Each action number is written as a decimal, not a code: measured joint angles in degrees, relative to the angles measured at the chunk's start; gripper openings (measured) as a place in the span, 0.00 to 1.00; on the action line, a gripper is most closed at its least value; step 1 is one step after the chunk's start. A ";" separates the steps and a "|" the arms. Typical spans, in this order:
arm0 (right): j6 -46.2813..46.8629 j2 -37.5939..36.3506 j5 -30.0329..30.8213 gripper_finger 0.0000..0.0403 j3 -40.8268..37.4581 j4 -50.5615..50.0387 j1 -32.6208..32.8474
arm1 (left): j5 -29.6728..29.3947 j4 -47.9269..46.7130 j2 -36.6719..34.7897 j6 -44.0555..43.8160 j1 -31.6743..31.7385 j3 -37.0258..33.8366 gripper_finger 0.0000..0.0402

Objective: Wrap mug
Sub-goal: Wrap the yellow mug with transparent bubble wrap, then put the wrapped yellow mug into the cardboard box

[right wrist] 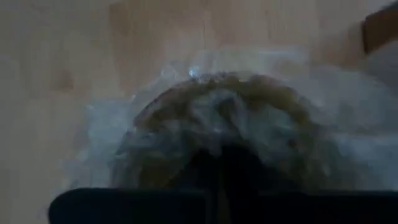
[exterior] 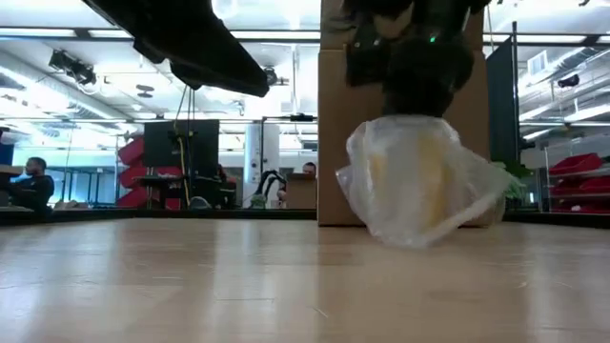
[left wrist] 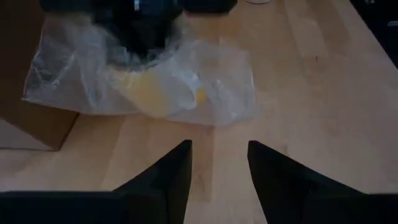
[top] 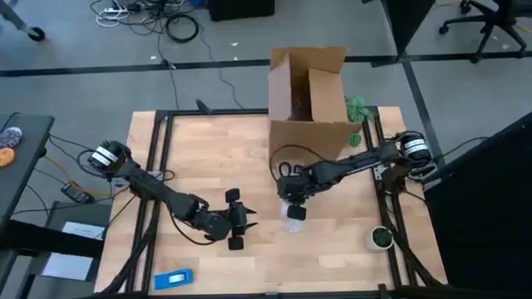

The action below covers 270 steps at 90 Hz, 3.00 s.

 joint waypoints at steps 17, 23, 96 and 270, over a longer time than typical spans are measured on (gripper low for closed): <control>5.97 -7.74 -3.23 0.00 2.07 -1.45 1.53 | -0.02 0.00 0.00 -0.73 0.00 0.00 0.35; 6.85 -9.99 -5.17 0.00 2.41 -0.54 2.63 | -0.02 0.11 0.00 -0.83 0.00 0.00 0.35; -1.14 1.11 -6.80 0.59 2.53 -0.03 2.86 | -0.57 3.94 5.07 -0.99 0.09 0.00 0.35; -33.24 -41.38 51.19 0.01 2.02 28.70 -5.98 | -0.82 -10.77 -3.41 -5.30 -2.77 0.00 0.35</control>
